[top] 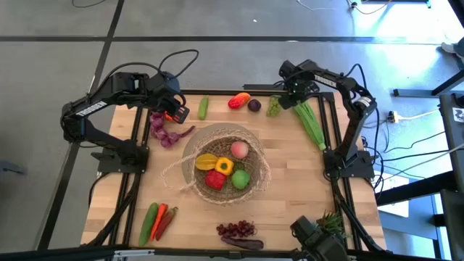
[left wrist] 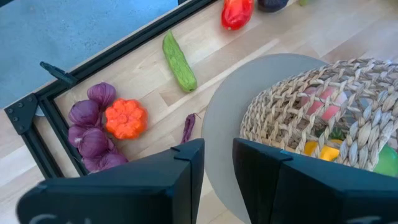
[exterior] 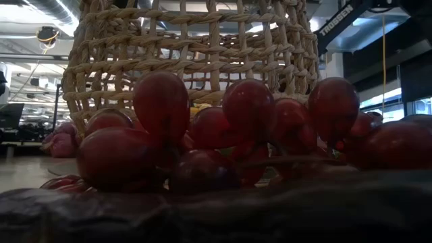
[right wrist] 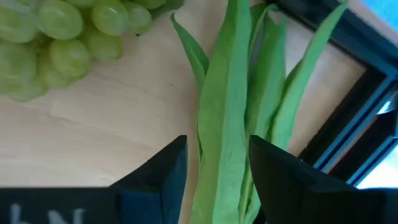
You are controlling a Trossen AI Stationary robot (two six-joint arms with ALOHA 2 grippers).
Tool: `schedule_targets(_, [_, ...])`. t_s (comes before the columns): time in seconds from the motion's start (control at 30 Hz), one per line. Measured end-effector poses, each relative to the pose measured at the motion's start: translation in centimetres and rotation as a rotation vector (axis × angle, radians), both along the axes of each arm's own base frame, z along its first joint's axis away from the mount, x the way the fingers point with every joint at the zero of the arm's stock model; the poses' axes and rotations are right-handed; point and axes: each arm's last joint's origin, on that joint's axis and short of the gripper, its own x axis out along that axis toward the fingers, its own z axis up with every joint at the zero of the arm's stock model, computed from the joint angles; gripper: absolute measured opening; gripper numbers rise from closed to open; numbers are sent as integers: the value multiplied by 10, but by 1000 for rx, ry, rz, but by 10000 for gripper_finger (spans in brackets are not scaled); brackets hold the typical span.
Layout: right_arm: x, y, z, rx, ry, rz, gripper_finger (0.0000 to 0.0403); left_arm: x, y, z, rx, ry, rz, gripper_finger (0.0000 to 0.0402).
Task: Build produce basket
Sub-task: Put the green leaf lettuce into the brown basket
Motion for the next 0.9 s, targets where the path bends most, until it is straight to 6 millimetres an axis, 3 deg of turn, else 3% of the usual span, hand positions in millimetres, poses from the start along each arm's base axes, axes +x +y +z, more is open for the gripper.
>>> schedule_targets(0.57, [-1, -14, -39, 79, 87, 7, 162, 0, 0, 0, 0, 1, 0, 75])
schedule_targets(0.9, [-2, -18, -40, 54, 67, 0, 75, 0, 0, 0, 0, 1, 0, 75])
